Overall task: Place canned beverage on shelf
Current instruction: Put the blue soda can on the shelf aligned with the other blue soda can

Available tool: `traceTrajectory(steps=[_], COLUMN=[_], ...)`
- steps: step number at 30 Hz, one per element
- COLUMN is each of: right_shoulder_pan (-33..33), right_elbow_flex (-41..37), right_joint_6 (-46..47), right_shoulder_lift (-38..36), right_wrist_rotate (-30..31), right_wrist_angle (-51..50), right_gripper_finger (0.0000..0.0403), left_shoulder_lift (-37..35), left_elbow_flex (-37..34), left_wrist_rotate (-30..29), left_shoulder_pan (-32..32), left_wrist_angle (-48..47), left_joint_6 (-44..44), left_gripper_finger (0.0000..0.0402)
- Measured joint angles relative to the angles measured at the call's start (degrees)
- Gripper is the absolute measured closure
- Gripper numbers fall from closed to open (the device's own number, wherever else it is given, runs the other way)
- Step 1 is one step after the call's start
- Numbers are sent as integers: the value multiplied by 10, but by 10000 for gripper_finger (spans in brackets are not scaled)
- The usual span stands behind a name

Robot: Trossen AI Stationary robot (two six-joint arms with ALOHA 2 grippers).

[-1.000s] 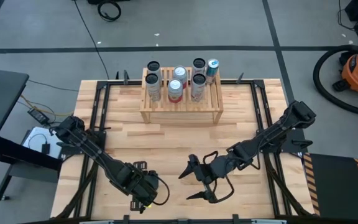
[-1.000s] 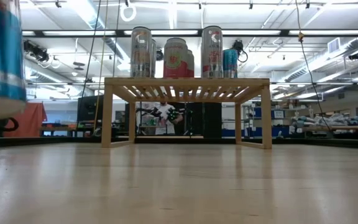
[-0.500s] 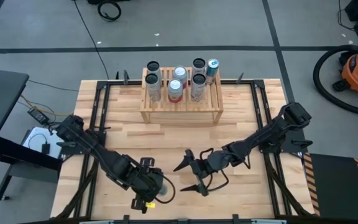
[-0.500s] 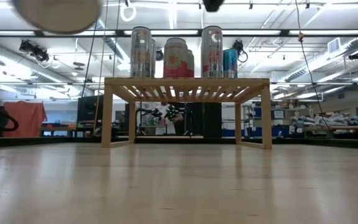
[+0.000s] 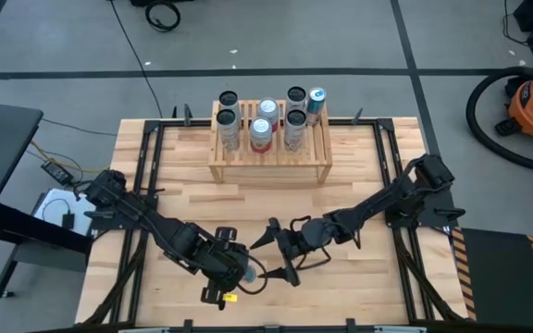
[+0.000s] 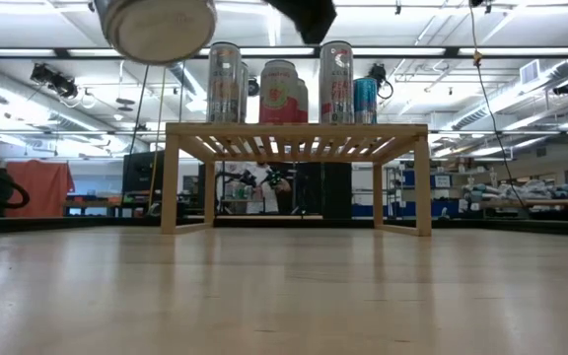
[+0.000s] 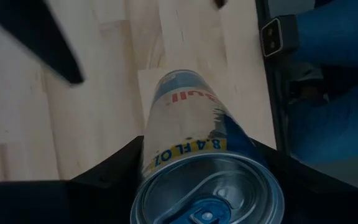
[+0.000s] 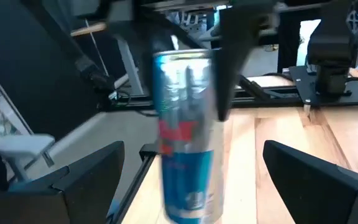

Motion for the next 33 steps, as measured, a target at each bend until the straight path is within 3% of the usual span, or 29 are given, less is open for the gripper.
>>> traceTrajectory(steps=[12, 18, 33], right_shoulder_pan=[-25, -25, -26], right_elbow_flex=[18, 23, 23], right_joint_6=[21, 21, 34], right_shoulder_lift=[19, 19, 19], right_wrist_rotate=[-67, -58, -95], right_wrist_angle=[42, 35, 24], right_gripper_finger=[11, 11, 14], left_shoulder_lift=[0, 0, 0], left_elbow_flex=[0, 0, 0], left_wrist_rotate=[2, 0, 1], left_shoulder_pan=[-1, 3, 38], left_wrist_angle=[18, 68, 79], left_joint_6=[53, 102, 151], left_gripper_finger=[163, 163, 163])
